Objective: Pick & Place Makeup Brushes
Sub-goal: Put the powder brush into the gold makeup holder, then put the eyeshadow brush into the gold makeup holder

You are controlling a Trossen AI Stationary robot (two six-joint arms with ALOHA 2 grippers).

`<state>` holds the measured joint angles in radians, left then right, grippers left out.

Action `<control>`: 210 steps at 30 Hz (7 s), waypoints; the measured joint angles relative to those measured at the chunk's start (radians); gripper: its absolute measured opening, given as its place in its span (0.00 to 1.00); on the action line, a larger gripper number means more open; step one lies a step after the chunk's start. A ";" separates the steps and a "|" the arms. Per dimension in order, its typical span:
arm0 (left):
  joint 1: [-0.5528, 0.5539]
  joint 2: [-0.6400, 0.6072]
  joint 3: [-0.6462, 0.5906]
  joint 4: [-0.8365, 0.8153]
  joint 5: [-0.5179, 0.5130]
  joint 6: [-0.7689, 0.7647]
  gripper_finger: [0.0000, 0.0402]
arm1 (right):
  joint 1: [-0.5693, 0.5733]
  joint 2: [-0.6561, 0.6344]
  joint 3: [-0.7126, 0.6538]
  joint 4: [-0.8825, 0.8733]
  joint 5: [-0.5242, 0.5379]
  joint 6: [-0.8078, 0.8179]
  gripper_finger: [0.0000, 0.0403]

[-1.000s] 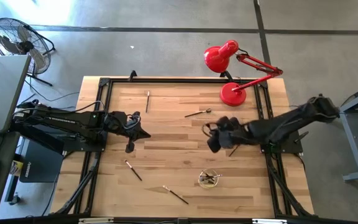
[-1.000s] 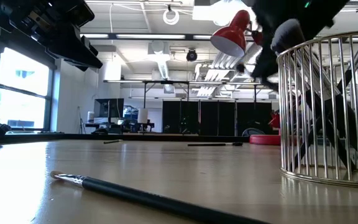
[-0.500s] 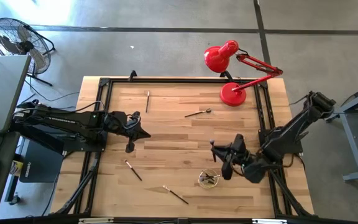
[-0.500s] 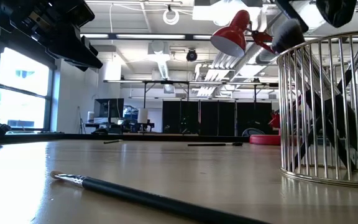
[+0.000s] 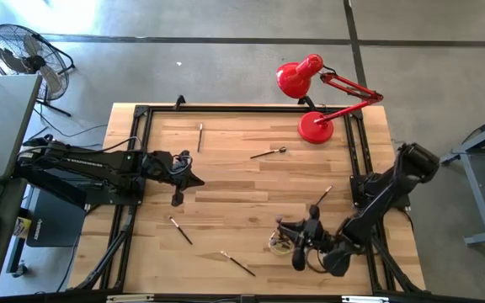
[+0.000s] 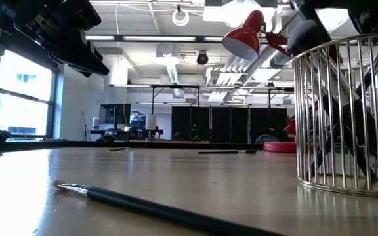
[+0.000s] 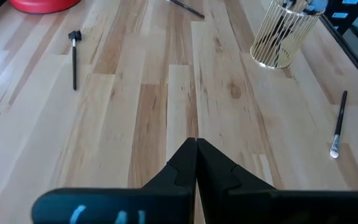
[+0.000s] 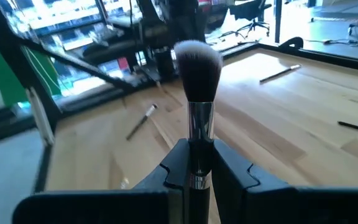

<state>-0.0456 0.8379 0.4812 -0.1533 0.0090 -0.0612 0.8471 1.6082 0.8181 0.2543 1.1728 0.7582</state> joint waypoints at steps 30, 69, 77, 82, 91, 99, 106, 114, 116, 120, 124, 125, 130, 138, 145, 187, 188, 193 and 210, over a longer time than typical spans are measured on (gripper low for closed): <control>0.000 -0.001 0.000 0.002 -0.002 -0.026 0.00 | -0.012 0.011 0.000 -0.009 -0.129 -0.084 0.24; -0.265 0.076 0.145 -0.562 -0.096 -0.231 0.00 | -0.704 0.418 0.807 -0.824 -0.922 -0.321 0.00; -0.525 0.092 0.162 -0.583 -0.174 -0.385 0.00 | -0.706 0.495 0.818 -0.698 -0.966 -0.278 0.00; -0.616 0.095 0.163 -0.583 -0.215 -0.498 0.00 | -0.696 0.507 0.818 -0.634 -0.966 -0.281 0.00; -0.727 0.229 0.163 -0.589 -0.195 -0.470 0.00 | -0.641 0.507 0.785 -0.581 -0.867 -0.268 0.00; -0.727 0.363 0.163 -0.620 -0.221 -0.461 0.01 | -0.636 0.507 0.695 -0.437 -0.901 -0.237 0.00; -0.727 0.397 0.163 -0.609 -0.213 -0.458 0.13 | -0.637 0.507 0.688 -0.429 -0.921 -0.240 0.00; -0.727 0.397 0.159 -0.612 -0.238 -0.455 0.28 | -0.639 0.507 0.688 -0.419 -0.921 -0.252 0.00; -0.726 0.397 0.144 -0.611 -0.251 -0.455 0.29 | -0.639 0.507 0.688 -0.411 -0.922 -0.265 0.00; -0.726 0.397 0.107 -0.601 -0.236 -0.456 0.30 | -0.639 0.507 0.688 -0.410 -0.931 -0.267 0.00; -0.727 0.397 0.074 -0.547 -0.233 -0.451 0.30 | -0.639 0.507 0.688 -0.409 -0.940 -0.269 0.00; -0.727 0.397 0.067 -0.523 -0.234 -0.441 0.30 | -0.639 0.507 0.688 -0.409 -0.941 -0.269 0.00; -0.726 0.397 0.042 -0.441 -0.232 -0.405 0.30 | -0.639 0.507 0.688 -0.409 -0.939 -0.269 0.00; -0.722 0.435 0.017 -0.429 -0.228 -0.484 0.20 | -0.639 0.507 0.688 -0.406 -0.940 -0.269 0.00; -0.599 0.462 0.018 -0.412 -0.153 -0.573 0.03 | -0.640 0.507 0.689 -0.369 -0.929 -0.307 0.00; -0.203 0.470 0.023 -0.133 -0.019 -0.523 0.00 | -0.617 0.778 0.948 -0.584 -0.572 -1.136 0.21; -0.203 0.470 0.023 -0.133 -0.019 -0.522 0.00 | -0.618 0.778 0.950 -0.592 -0.585 -1.136 0.21; -0.203 0.470 0.023 -0.133 -0.019 -0.523 0.00 | -0.619 0.776 0.944 -0.609 -0.660 -1.079 0.21; -0.203 0.468 0.036 -0.082 -0.016 -0.522 0.00 | -0.637 0.775 0.944 -0.620 -0.678 -1.034 0.21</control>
<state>-0.2489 1.3064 0.5170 -0.2354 -0.0068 -0.5831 0.2104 2.3829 1.7622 -0.3660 0.4948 -0.2757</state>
